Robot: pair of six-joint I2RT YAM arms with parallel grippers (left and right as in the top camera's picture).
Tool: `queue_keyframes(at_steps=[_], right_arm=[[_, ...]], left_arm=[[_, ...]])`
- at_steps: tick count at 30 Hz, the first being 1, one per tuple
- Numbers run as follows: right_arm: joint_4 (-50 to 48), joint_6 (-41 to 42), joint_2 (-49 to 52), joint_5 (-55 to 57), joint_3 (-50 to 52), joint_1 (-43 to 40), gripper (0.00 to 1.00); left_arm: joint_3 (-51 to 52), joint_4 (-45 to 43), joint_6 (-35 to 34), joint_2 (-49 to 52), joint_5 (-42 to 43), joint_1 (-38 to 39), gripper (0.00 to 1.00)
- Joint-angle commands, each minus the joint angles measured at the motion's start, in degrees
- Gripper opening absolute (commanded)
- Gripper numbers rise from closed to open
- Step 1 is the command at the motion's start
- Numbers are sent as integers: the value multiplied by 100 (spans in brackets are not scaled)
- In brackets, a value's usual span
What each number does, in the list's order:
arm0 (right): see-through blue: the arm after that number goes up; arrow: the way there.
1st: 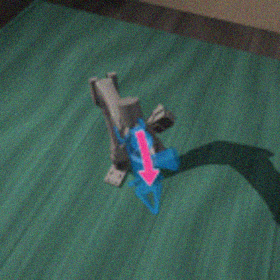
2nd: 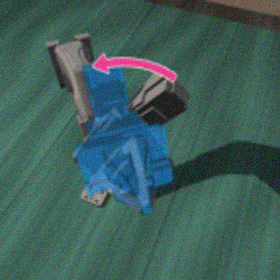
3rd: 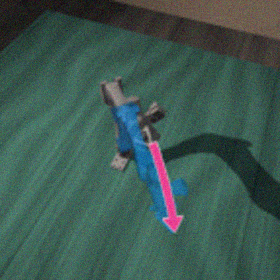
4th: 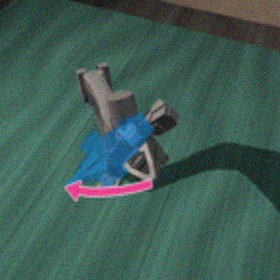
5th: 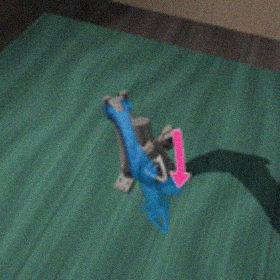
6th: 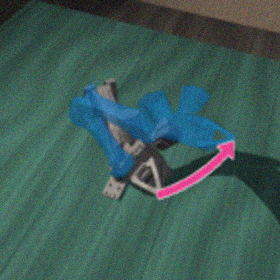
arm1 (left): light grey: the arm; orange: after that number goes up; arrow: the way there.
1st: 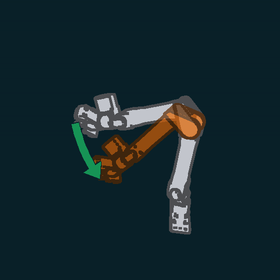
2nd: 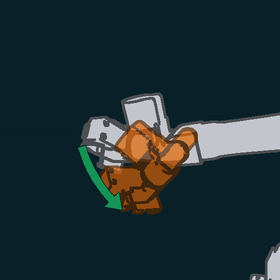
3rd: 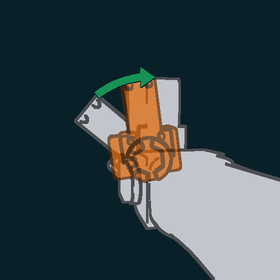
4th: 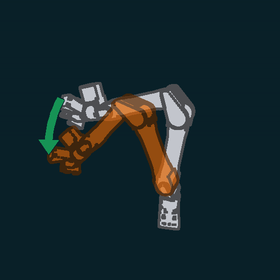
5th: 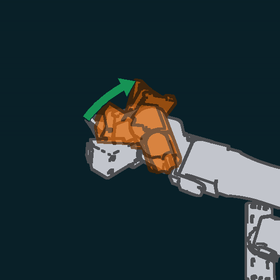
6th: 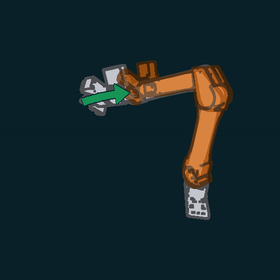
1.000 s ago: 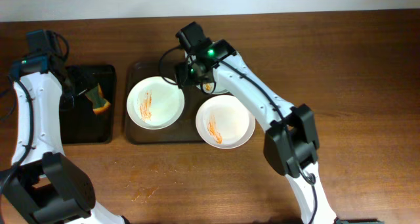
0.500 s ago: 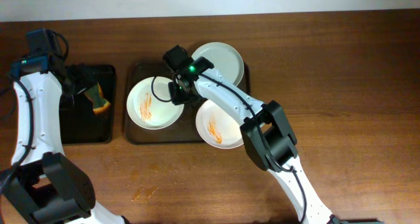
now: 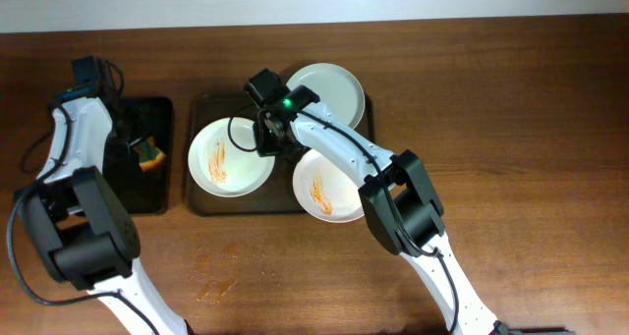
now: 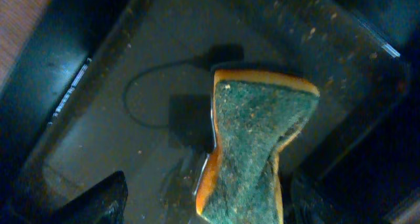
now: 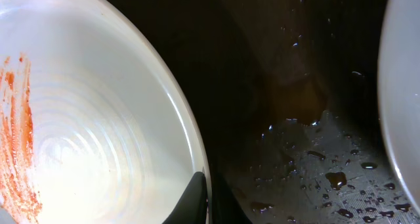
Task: Clean dirty plates on tray and stack at the side
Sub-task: 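Move the sponge with the left gripper onto the left plate, then scrub the left plate with the sponge while the right gripper holds its rim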
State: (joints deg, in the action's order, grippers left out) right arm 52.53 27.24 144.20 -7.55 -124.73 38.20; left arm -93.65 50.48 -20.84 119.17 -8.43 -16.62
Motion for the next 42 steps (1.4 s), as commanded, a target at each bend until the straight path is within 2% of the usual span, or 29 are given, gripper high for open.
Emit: queue_keyframes(at_steps=[1,5,7,8,10,12,16,22,27,30,34,42], right_arm=[[85,28,151,52,-42,85,5],[142,28,151,55,-42,85,6],[122,31,151,50,-42,85,6],[107,52,151,17,-44,85,5],[109,72,151,-258,-44,74,5],[109,72,151,-398,-44,68,4],[101,70,151,-667,-44,44,4],[170,66,149,-1394,-44,-343,4],[190,-42,149,-1626,-44,-494,4],[111,-87,149,-1622,-44,-503,4],[101,-133,149,-1622,-44,-503,4],[44,-129,149,-1620,-44,-533,4]], left_arm=[[-101,-358,422,466,769,0,72],[-98,-348,481,728,933,0,57],[-98,-313,481,741,931,0,37],[-98,-313,476,741,931,0,30],[-98,-330,352,741,914,0,1],[-131,-308,356,732,916,0,1],[-461,326,616,431,914,13,1],[-595,833,1561,-503,697,212,1],[-592,920,2332,-516,929,752,1],[-570,914,2439,-514,1067,1169,1],[-42,485,2409,-474,1217,1550,1],[1893,-1060,1718,-474,1399,1644,1]])
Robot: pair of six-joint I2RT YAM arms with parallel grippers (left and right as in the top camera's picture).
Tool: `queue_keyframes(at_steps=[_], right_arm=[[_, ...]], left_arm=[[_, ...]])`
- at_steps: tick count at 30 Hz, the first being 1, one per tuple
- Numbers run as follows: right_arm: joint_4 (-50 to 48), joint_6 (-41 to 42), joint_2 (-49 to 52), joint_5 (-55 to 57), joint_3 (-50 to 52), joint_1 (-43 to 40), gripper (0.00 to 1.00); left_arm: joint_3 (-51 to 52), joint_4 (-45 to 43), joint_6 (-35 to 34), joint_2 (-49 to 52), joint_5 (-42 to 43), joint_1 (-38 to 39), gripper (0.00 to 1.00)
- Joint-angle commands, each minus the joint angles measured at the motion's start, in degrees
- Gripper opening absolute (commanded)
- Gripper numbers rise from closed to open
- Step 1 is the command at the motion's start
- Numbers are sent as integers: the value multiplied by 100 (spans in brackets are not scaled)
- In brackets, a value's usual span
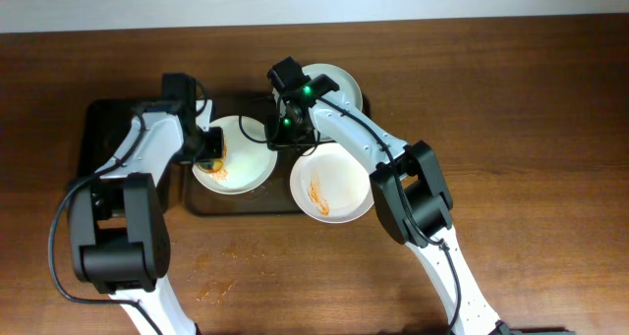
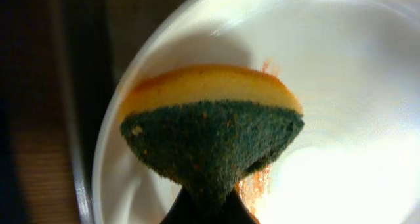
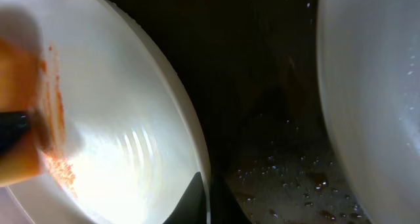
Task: Clean dirty plates on tray and stack at the side
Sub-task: 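Scrub the left plate with the sponge while the right gripper holds its rim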
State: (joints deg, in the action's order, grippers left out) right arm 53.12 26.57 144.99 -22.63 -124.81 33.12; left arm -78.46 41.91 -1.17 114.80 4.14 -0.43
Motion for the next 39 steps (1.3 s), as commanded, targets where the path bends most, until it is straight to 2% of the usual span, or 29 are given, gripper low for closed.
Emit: queue_keyframes(at_steps=[1,6,8,9,10,15,18,23,26,30,32,35,39], right_arm=[[-17,-61,70,-111,-35,-26,4],[-11,-61,70,-111,-33,-11,4],[11,-61,70,-92,-33,-11,4],[9,-61,70,-92,-33,-11,4],[4,-61,70,-92,-33,-11,4],[22,-61,70,-90,-33,-11,4],[26,-61,70,-74,-33,-11,4],[28,-61,70,-72,-33,-11,4],[-26,-59,70,-70,-33,-11,4],[-20,-59,70,-74,-33,-11,4],[-15,-59,70,-76,-33,-15,4],[13,-59,70,-101,-33,-15,4],[52,-59,70,-118,-33,-15,4]], left_arm=[[520,-232,-247,-37,271,70,1],[693,-374,-179,-37,1113,455,1],[693,-848,-365,-37,579,511,1],[695,-1174,-767,-37,-157,483,1],[697,-1296,-872,-35,-457,466,1],[697,-1652,-868,46,-1019,402,1],[695,-1364,-870,262,-765,354,1],[448,138,-861,304,533,214,1],[271,595,-822,304,859,184,1],[271,-13,-896,315,789,184,1],[271,-433,-1248,315,321,184,1],[269,-831,-1362,315,-72,184,1],[271,-457,-1357,315,-76,186,1]])
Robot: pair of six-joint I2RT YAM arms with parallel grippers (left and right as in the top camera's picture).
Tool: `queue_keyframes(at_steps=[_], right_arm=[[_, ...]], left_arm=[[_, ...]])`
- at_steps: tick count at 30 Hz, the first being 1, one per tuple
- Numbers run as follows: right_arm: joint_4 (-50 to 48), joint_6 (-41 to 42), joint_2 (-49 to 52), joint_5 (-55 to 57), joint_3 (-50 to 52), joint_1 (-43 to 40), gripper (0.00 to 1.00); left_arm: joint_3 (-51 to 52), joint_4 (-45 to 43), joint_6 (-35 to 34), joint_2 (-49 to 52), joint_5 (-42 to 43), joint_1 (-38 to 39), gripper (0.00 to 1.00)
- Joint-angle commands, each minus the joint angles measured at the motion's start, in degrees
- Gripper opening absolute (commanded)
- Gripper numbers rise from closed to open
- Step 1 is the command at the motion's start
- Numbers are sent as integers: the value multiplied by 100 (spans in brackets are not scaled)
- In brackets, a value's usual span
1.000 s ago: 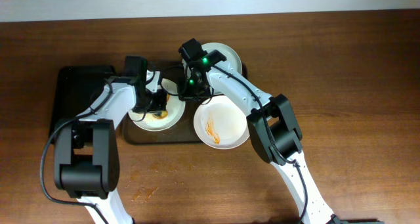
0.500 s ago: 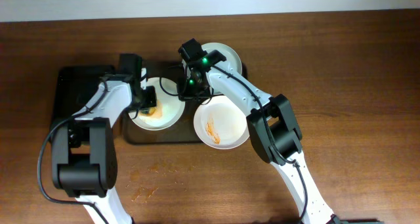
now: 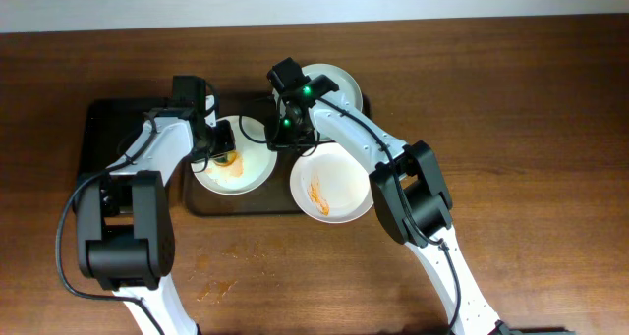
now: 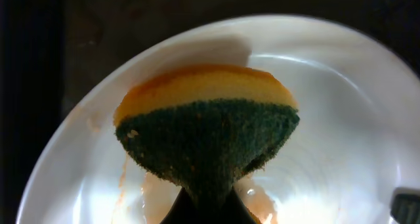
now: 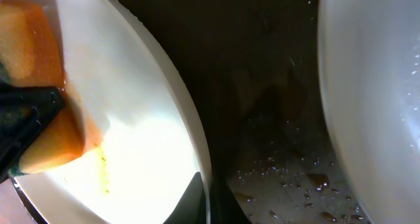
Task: Clean dirty plates on tray and stack at the side
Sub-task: 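Scrub the left plate with the sponge while the right gripper holds its rim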
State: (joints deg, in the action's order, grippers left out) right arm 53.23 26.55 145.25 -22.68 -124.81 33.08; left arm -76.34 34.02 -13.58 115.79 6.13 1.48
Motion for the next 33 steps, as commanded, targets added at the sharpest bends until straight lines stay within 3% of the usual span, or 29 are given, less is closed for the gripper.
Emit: queue_keyframes(at_steps=[1,5,12,19,23,26,33], right_arm=[[39,-57,44,-114,-33,-11,4],[39,-57,44,-116,-33,-11,4],[35,-55,44,-140,-33,-11,4],[35,-55,44,-136,-33,-11,4],[39,-55,44,-138,-33,-11,4],[37,-55,44,-138,-33,-11,4],[101,-57,44,-142,-33,-11,4]], left_arm=[[57,516,-114,216,-273,-4,1],[59,1200,-31,216,-184,-4,1],[57,1397,855,216,1259,-4,1],[57,365,850,216,1198,-13,1],[57,61,730,216,560,-11,1],[59,92,525,219,-15,-11,1],[59,1005,96,219,-286,-11,1]])
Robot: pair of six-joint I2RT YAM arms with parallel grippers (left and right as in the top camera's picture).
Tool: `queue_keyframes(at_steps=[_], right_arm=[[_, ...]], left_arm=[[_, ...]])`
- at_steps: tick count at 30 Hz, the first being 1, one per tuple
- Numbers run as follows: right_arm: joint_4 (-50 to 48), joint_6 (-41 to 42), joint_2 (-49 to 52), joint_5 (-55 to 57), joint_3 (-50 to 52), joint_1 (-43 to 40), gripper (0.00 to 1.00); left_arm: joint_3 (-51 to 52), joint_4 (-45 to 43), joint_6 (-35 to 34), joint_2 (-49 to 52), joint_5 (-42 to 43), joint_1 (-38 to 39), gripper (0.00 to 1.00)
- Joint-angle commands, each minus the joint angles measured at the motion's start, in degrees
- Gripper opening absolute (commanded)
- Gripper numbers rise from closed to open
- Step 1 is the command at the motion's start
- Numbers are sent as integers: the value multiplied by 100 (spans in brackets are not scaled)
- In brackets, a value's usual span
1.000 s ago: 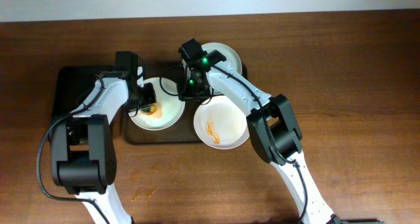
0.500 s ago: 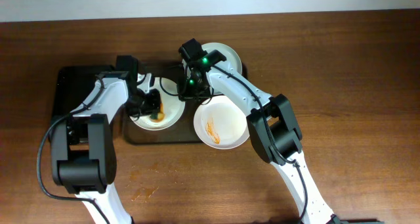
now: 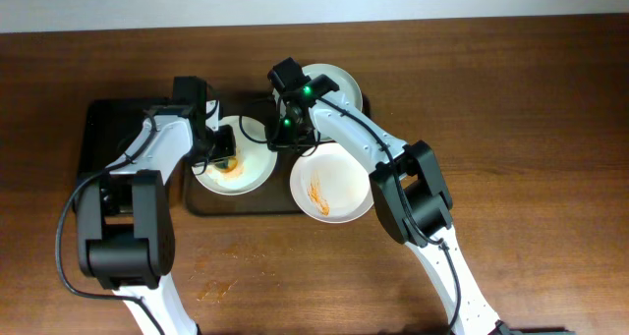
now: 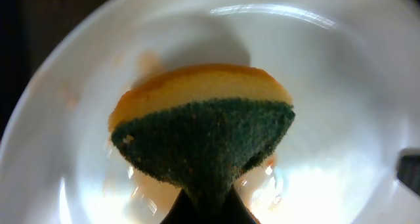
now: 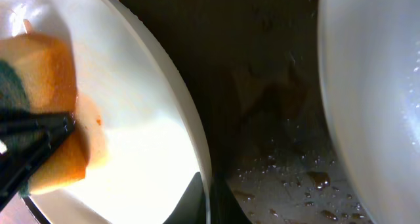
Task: Clean dirty plates on tray and stack at the side
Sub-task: 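Scrub the left plate with the sponge while the right gripper holds its rim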
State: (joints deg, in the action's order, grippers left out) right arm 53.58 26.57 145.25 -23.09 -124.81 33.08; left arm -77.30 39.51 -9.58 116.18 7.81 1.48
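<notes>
Three white plates lie on the dark tray (image 3: 201, 202). The left plate (image 3: 246, 178) carries smeared orange sauce; my left gripper (image 3: 224, 150) is shut on a yellow-and-green sponge (image 4: 203, 129) pressed into it. My right gripper (image 3: 283, 131) is shut on that plate's right rim (image 5: 197, 152), one finger inside, one outside. The front plate (image 3: 334, 183) has an orange streak. The back plate (image 3: 339, 84) looks clean and wet.
A second black tray (image 3: 113, 143) lies to the left of the plates' tray. Orange stains (image 3: 216, 288) mark the wooden table near the front edge. Water drops lie on the tray floor (image 5: 295, 178) between the plates.
The sponge has shifted a little across the left plate, and the sauce looks more smeared and thinner. My right gripper still grips the rim in the same spot.
My left gripper held the sponge over the black tray on the left while the right gripped the left plate's rim. Then the sponge was on that plate's orange streak. The streak has since turned into a faint smear under the sponge.
</notes>
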Motion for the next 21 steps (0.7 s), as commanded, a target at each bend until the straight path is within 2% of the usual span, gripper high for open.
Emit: queue_keyframes(at_steps=[1,3,7,9,12,16,21], right_arm=[[66,-61,44,-138,-33,-11,4],[70,-61,44,-201,-33,-11,4],[68,-59,44,-240,-33,-4,4],[70,-59,44,-243,-33,-4,4],[70,-59,44,-240,-33,-7,4],[70,-57,44,-195,-33,-7,4],[66,-57,44,-195,-33,-7,4]], left_arm=[[155,688,-321,179,-334,-11,1],[155,1202,-223,179,295,-11,1],[155,1226,415,179,1113,-11,1],[153,874,411,179,1086,-11,1],[155,-127,407,179,1049,-11,1],[153,-651,-162,179,-496,-11,1],[155,-166,-420,179,-1495,-11,1]])
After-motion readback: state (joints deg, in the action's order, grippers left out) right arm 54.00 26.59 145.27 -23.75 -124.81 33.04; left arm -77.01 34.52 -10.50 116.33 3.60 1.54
